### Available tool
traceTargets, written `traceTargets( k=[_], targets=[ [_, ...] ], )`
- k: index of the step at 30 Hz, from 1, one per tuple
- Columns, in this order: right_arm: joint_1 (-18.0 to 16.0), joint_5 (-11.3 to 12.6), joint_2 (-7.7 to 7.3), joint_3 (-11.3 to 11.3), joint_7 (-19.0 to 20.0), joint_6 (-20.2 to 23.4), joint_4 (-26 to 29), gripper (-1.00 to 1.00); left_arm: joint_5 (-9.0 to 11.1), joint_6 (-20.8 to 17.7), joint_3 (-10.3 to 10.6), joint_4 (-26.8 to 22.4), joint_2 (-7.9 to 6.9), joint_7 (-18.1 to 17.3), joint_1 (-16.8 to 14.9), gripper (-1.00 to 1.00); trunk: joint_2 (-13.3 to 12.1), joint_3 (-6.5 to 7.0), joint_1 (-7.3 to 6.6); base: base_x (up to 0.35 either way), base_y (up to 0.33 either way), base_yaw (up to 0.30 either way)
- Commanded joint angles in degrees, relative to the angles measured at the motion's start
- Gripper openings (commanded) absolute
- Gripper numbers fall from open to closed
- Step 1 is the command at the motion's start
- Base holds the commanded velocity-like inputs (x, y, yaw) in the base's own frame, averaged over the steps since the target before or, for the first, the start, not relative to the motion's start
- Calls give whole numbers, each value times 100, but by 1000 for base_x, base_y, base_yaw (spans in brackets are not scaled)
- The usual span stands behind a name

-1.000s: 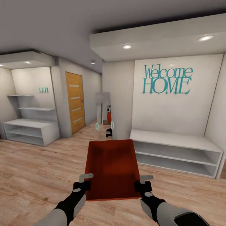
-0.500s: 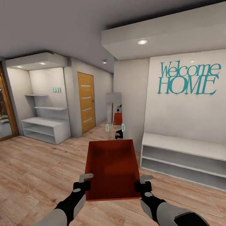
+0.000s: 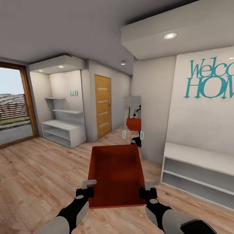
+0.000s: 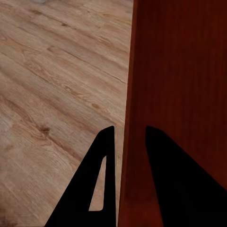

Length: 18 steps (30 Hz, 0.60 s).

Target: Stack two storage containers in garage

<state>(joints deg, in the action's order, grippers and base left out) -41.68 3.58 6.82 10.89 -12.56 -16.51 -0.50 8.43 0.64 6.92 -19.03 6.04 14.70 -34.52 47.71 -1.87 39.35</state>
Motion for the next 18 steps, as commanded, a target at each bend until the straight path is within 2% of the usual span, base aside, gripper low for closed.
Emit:
traceTargets(
  k=[1,14,18],
  targets=[
    [-7,-125,4,-271,131,-582,14,-100,44,6,-59,5,-297,139,-2,-100,8,-10,5,322,0,76],
    [-7,-120,4,-273,131,-582,14,-100,44,7,-59,5,-297,139,-2,-100,8,-10,5,322,0,11],
    [-7,-120,4,-271,131,-579,14,-100,44,7,-59,4,-297,139,-2,-100,8,-10,5,322,0,155]
  ],
)
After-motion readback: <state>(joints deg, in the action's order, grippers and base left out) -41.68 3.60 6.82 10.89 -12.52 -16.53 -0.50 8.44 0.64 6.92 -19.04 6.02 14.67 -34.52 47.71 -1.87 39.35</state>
